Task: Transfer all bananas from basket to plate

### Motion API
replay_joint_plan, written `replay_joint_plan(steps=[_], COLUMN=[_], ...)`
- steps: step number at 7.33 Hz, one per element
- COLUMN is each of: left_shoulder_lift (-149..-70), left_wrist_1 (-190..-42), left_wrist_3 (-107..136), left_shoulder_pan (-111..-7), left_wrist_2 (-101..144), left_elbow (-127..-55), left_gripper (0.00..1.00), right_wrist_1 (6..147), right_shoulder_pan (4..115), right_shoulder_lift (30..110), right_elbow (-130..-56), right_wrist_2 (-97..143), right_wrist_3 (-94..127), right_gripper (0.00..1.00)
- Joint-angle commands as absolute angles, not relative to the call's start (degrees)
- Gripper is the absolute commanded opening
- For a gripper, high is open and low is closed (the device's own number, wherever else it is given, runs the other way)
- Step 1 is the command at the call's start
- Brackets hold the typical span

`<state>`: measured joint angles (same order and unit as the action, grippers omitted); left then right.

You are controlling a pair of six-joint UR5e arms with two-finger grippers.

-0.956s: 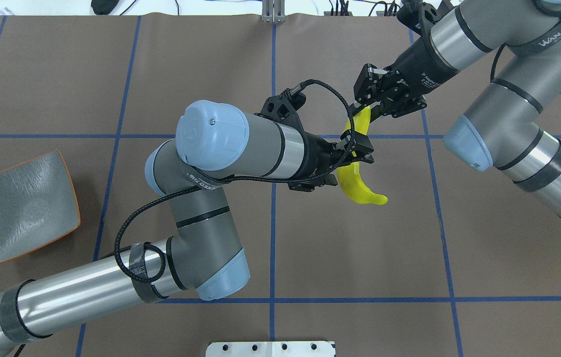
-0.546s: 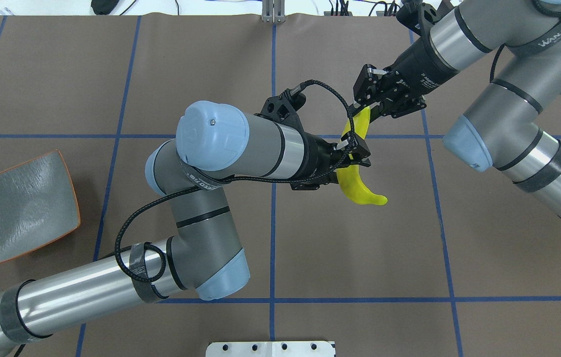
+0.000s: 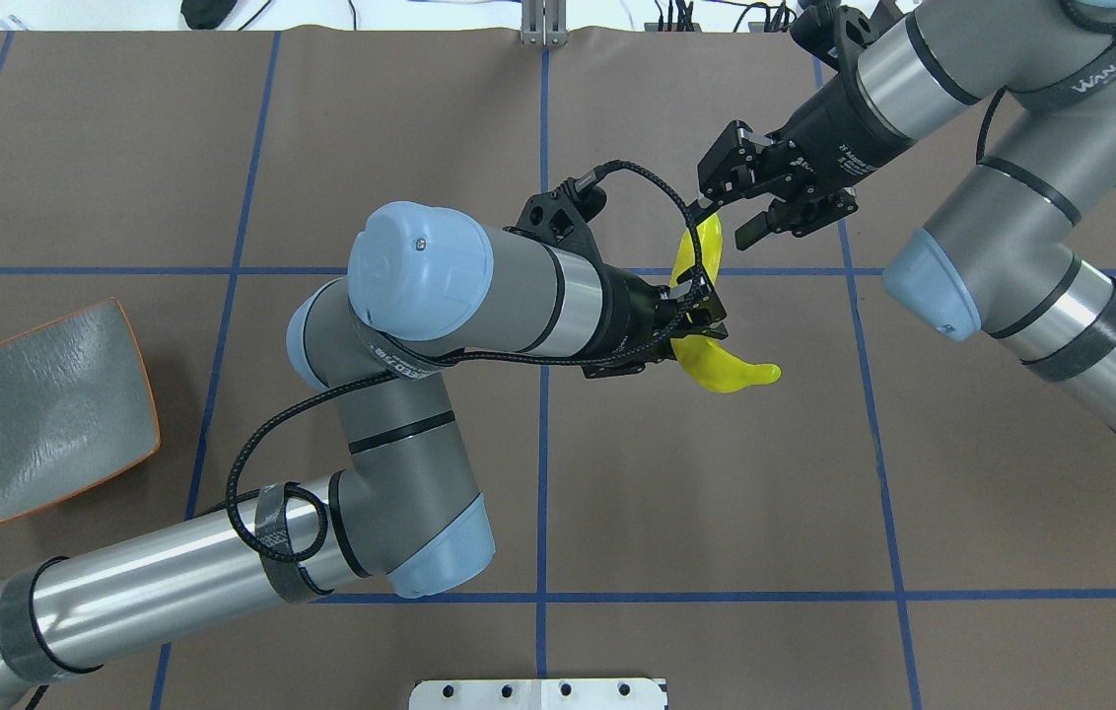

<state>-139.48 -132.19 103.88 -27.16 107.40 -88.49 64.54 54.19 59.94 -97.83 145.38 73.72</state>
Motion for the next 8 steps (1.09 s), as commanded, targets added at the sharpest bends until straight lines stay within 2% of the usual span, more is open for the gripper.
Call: replay_joint_plan(steps=[1,5,6,8], left_shoulder_lift=[-139.22,-138.78,-135.3,-122.24], left_wrist_1=[-132.19,-131.23,-129.74,-125.01], left_wrist_3=[103.8,103.8,103.8,103.1], left_shoulder_pan=[-27.16,-28.2,-30.13,-34.26], left_wrist_2=[107.4,107.4,107.58,107.58], left_elbow=[-88.42,-88.59,-90.42,-101.19], left_gripper=[0.0,0.0,0.0,0.0], right_wrist_1=[64.51,64.6,64.77,65.21], right_shoulder_pan=[54.23,55.71,57.2,60.1], right_shoulder_lift=[59.85,59.85,60.03,60.9], right_elbow=[-97.82,-97.82,-97.82,-97.56], right_wrist_2=[145.55,145.63,145.63,143.89], right_wrist_3=[74.53,74.88,74.88,74.71], right_gripper=[1.0,1.0,1.0,1.0])
